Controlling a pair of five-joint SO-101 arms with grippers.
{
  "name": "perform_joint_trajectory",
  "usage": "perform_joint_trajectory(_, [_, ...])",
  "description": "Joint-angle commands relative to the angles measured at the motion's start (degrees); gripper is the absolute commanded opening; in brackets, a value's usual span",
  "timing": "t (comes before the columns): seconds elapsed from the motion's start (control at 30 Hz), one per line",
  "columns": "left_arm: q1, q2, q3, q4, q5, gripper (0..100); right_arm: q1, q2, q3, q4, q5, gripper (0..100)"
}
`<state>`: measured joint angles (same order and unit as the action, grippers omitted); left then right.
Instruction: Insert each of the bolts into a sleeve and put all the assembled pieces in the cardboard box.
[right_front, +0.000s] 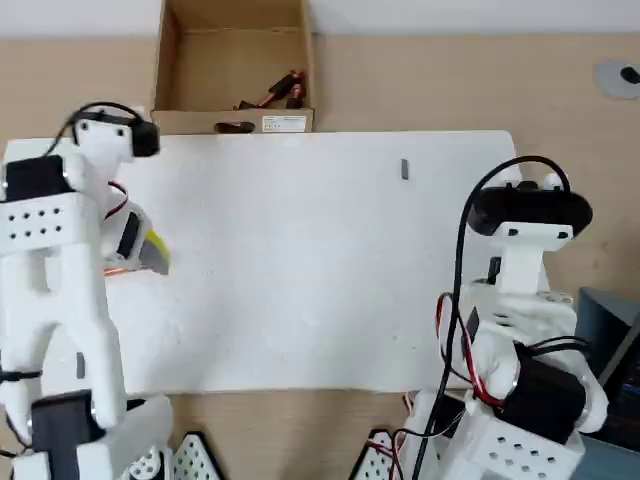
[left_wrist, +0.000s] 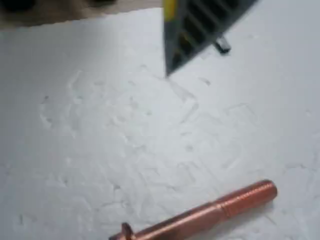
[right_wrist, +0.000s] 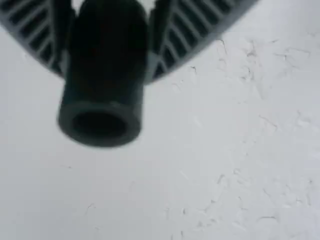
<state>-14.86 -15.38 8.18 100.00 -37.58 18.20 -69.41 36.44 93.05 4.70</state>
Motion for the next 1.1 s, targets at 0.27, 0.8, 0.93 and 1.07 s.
perform_joint_trajectory(0.27, [-4.1, 5.9, -3.2, 0.4, -35.3, 26, 0.8, -0.5, 2.5, -1.8, -0.1, 1.0])
perform_joint_trajectory(0.8, [-7.9, 17.9, -5.7, -13.7, -54.5, 26, 0.5, -0.1, 3.2, -2.0, -0.1, 1.0])
perform_joint_trajectory(0.93, [-6.9, 19.7, -5.7, -15.7, -55.2, 26, 0.5, -0.1, 4.1, -2.8, -0.1, 1.0])
perform_joint_trajectory(1.07, [-5.5, 22.5, -5.0, -18.5, -55.1, 26, 0.4, -0.2, 4.2, -2.8, -0.1, 1.0])
